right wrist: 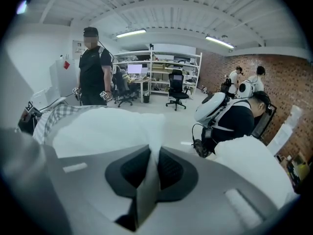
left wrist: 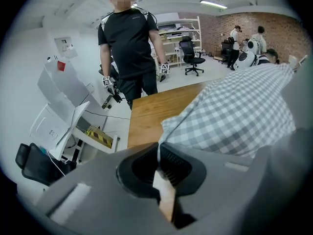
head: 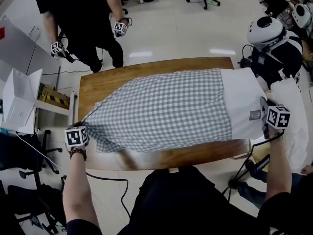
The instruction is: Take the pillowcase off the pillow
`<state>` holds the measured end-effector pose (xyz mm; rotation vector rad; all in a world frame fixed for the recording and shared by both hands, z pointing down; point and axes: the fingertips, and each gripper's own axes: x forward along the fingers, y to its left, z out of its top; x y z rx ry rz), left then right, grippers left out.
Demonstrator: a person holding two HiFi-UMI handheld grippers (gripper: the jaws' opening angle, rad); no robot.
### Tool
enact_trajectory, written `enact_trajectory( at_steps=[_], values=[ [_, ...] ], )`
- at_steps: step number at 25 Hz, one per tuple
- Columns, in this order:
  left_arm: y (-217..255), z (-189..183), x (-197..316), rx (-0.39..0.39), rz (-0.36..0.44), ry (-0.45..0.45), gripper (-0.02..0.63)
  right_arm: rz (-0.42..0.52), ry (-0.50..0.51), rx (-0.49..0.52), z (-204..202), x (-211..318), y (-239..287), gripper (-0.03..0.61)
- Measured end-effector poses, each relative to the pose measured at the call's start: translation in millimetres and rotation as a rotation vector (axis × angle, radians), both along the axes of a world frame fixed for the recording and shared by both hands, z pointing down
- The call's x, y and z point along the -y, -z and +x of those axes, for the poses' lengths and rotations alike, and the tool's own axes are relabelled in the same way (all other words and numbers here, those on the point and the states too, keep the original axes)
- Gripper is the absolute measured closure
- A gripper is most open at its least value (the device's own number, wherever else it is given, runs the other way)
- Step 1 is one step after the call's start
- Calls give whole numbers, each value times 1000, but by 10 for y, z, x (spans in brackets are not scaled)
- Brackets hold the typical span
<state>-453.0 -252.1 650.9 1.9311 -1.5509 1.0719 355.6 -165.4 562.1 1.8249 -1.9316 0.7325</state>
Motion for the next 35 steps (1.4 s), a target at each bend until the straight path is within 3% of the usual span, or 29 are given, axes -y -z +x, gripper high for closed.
enact_trajectory(
  at_steps=[3,6,11,16,21,25,29,35],
  values=[
    [10,-88,-2,-10,-3,6,609,-22,16,5,-114,-7,-62,552],
    [-81,146,-49,-31,-16,-20,607,-53,55,15,-84,-64,-194,538],
    [-139,690,-29,-89,-23,-123,604,-99,88,39,-8,-95,-261,422],
    [-162,1068,-21,-146,-30,-189,441,-52,99,73,28,-60,-89,327],
    [-73,1547,7,-185,-18,-306,352,-2,190,146,-235,52,194,250],
    [-122,1915,-40,-160,-51,-425,302,-20,267,161,-492,118,204,199],
    [-318,2181,-111,-96,-95,-530,281,-57,279,152,-558,153,30,190],
    [-595,2351,-99,-29,-143,-603,278,-96,264,150,-591,238,-215,190]
  ],
)
